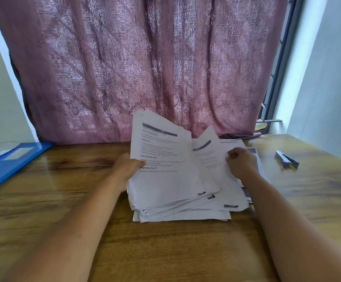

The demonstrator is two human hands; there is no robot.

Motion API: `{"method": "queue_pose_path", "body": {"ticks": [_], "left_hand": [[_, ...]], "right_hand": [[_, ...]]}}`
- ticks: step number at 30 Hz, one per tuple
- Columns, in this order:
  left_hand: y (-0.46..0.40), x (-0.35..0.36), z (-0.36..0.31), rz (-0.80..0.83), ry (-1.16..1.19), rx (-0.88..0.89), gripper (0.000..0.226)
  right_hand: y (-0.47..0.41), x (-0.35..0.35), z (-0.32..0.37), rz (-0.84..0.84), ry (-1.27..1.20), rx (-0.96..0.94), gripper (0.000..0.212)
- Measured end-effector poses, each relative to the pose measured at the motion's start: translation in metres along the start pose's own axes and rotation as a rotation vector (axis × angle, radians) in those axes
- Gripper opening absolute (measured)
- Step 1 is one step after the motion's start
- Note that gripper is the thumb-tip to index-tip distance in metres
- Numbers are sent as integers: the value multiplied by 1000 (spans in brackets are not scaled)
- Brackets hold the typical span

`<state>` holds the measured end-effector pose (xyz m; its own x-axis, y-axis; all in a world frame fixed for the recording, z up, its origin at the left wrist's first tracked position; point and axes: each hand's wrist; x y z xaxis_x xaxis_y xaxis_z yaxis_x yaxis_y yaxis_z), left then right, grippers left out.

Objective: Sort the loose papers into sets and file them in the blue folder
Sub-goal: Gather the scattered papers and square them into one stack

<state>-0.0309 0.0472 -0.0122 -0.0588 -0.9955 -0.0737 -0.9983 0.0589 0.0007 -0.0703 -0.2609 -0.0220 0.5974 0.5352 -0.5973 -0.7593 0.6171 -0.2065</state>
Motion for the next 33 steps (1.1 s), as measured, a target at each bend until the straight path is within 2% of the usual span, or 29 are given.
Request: {"method": "queue_pose_path", "body": {"ticks": [3,5,7,9,12,14,16,18,20,22,23,25,28,30,33], "left_hand": [[-1,-4,-3,60,235,-43,27],[-1,-8,-5,109,360,-71,25],[0,-8,-6,116,420,-103,24],[1,-3,-6,94,411,-112,19],[0,0,-2,49,329,-52,22],[-2,-2,0,31,273,-24,25],[-6,-6,2,5,199,-13,25],[-11,-10,3,-28,162,-11,24],[-16,-16,3,-58,149,-14,25],[-20,-25,5,-69,108,-58,26],[-22,-29,7,-69,65,-98,25],[-23,-33,12,-62,-64,-165,26],[-22,-31,14,-77,-298,-99,25],[-24,-30,14,-91,-362,-31,28],[-26,-34,14,-94,-305,-60,29]], "right_hand": [[-5,-6,0,-82,-143,55,23],[-4,-7,3,2,-227,78,22],[5,-3,10,176,-365,87,18],[18,5,17,359,-470,68,18],[39,12,30,611,-617,54,31],[43,12,31,716,-743,72,36],[43,11,32,712,-792,108,35],[37,11,31,531,-551,35,36],[23,8,25,247,-149,-79,35],[11,-2,18,82,67,-75,30],[6,-7,14,72,152,-48,32],[8,-12,13,201,368,10,53],[23,-11,20,424,549,23,81],[26,-9,24,412,474,5,83],[21,-6,22,335,227,78,80]]}}
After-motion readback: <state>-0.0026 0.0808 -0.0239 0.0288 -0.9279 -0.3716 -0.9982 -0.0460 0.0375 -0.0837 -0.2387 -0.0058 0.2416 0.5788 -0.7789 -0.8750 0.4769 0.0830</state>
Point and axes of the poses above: each hand's wrist, its own y-axis away from the middle knuckle, its own x-axis out of the palm, z = x × y, and after that the axes turned 4 degrees about x, right-handed
